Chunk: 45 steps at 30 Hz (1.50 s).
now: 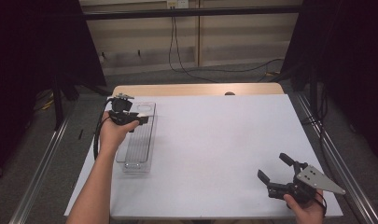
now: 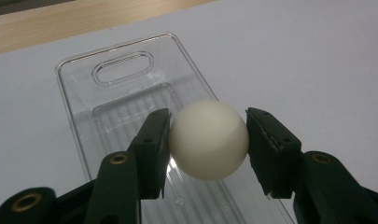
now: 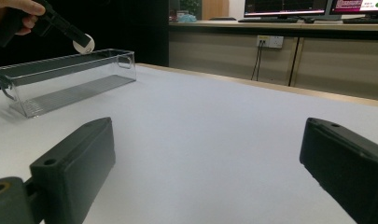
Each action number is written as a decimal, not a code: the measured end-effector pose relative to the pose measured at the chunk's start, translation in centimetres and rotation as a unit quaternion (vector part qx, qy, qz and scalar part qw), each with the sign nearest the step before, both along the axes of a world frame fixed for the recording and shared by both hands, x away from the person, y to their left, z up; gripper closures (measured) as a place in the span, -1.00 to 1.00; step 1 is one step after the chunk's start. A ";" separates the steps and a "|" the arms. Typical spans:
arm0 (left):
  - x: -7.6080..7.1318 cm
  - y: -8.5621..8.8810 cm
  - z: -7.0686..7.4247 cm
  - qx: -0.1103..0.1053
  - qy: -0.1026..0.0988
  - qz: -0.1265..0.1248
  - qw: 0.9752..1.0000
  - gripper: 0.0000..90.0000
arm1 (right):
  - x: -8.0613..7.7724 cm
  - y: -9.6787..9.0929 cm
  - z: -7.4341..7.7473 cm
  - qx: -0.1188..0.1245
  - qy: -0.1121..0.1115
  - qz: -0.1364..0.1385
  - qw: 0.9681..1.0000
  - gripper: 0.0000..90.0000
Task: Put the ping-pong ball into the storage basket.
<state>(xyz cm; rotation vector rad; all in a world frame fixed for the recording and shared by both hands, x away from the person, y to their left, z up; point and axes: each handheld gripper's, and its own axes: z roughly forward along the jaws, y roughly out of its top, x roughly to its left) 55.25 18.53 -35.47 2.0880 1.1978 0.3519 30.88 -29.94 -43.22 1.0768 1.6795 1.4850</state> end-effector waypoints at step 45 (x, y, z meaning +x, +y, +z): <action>0.4 0.2 -2.0 0.016 0.012 0.004 1.000 0.13 | 0.0 0.0 0.0 -0.004 0.001 0.008 1.000 -0.93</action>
